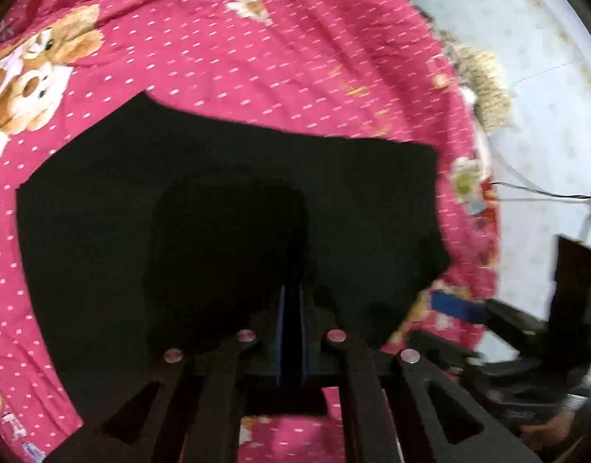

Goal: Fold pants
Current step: 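Lift the pants end with the left gripper and fold it toward the right gripper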

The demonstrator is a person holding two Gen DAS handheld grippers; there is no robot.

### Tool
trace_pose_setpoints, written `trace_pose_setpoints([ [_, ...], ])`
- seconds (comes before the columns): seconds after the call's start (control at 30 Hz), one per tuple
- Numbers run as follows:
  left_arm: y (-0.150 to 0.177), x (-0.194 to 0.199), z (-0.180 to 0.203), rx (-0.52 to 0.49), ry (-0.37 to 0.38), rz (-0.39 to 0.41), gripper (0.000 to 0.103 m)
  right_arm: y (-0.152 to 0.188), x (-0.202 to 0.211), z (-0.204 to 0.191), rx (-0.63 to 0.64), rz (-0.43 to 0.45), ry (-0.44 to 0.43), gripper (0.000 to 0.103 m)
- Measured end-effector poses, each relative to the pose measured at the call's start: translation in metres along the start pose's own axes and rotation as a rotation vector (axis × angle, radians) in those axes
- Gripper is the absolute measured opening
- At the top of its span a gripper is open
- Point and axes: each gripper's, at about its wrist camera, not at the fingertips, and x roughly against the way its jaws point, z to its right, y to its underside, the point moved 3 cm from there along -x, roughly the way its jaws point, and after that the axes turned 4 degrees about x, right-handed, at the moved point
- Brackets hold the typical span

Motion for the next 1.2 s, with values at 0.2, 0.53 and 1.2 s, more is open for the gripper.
trace_pose_setpoints([
  [0.2, -0.001, 0.034, 0.000, -0.002, 0.048, 0.070, 0.024, -0.002, -0.007, -0.003, -0.007, -0.010, 0.006, 0.068],
  [0.53, 0.016, 0.073, -0.097, 0.139, -0.136, 0.139, 0.024, -0.003, -0.018, -0.037, 0.074, -0.041, -0.019, 0.067],
  [1.2, -0.043, 0.032, -0.134, 0.149, -0.152, 0.117, 0.024, -0.085, -0.084, -0.067, 0.127, -0.062, -0.112, 0.044],
])
